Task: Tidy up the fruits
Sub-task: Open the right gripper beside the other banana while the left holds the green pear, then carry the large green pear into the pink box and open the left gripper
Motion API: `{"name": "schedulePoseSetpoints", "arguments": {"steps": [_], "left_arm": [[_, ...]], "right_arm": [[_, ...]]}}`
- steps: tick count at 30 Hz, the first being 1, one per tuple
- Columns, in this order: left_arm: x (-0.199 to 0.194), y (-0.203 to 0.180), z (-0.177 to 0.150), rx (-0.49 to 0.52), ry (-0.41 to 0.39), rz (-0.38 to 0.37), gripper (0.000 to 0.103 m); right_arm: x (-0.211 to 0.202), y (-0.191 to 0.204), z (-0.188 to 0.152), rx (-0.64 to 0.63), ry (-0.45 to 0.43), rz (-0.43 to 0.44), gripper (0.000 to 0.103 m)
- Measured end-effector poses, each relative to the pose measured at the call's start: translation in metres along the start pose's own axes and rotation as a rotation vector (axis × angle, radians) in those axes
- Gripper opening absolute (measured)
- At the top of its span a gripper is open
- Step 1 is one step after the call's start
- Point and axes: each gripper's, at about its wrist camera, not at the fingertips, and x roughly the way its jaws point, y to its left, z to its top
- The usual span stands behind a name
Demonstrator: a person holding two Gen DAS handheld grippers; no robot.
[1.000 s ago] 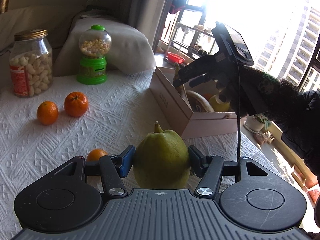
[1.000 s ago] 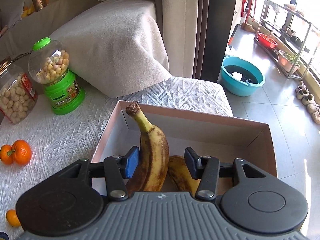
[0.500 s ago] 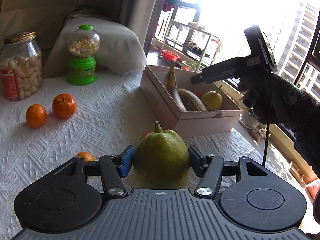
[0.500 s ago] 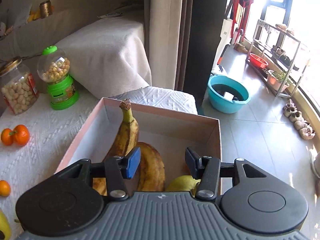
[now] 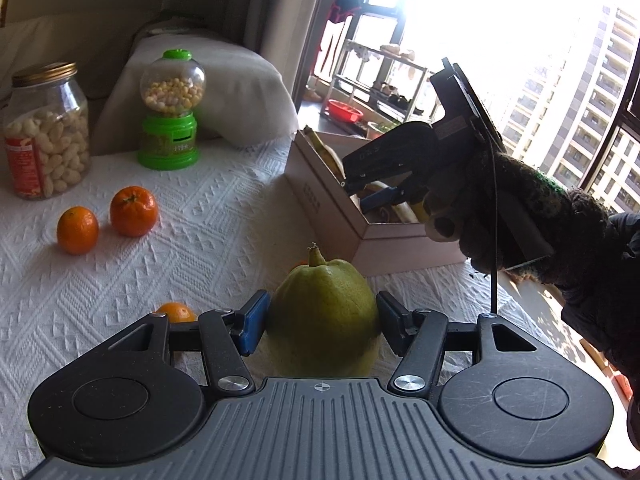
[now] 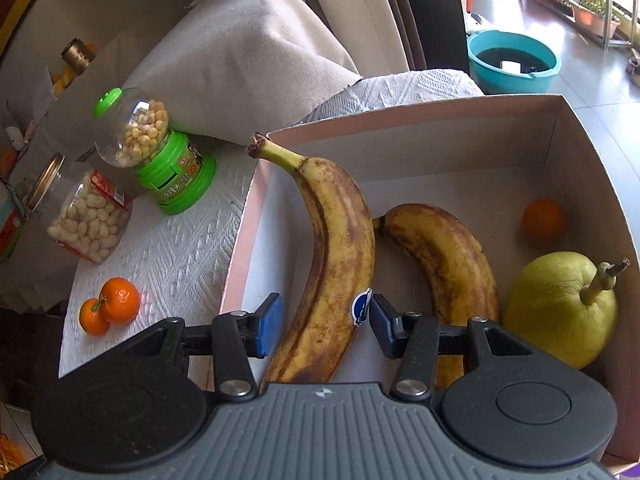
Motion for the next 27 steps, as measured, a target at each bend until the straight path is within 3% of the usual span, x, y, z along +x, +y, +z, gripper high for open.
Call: {"name": "schedulePoseSetpoints", "arguments": {"steps": [2, 7, 10, 15, 18, 22, 27], "left_arm": [[0.000, 0.001, -0.001, -0.005, 0.000, -0.001, 0.064], [-0.001, 0.003, -0.003, -0.006, 0.004, -0.003, 0.064], [-0.004, 0.008, -0.005, -0.015, 0.003, 0.007, 0.064], [0.000, 0.017, -0.004, -0.052, 0.001, 0.020, 0.064], [0.003, 0.015, -0.004, -0.054, 0.002, 0.000, 0.064], [0.001, 0.009, -0.006, -0.033, 0.013, -0.009, 0.064], [-0.001, 0.013, -0.006, -0.041, 0.005, 0.000, 0.064]], "right_arm": [[0.007, 0.008, 0.000, -0.041, 0.003, -0.058, 0.049], [0.011, 0.000, 0.014, -0.041, 0.014, -0.060, 0.040], [-0.003, 0.001, 0.012, -0.138, -0.036, -0.139, 0.036], [-0.032, -0.004, 0.010, -0.218, -0.045, -0.164, 0.036], [-0.029, 0.004, 0.013, -0.241, -0.019, -0.189, 0.036], [-0.015, 0.008, 0.021, -0.227, -0.045, -0.211, 0.038], [-0.029, 0.004, 0.022, -0.198, -0.073, -0.179, 0.042]]}}
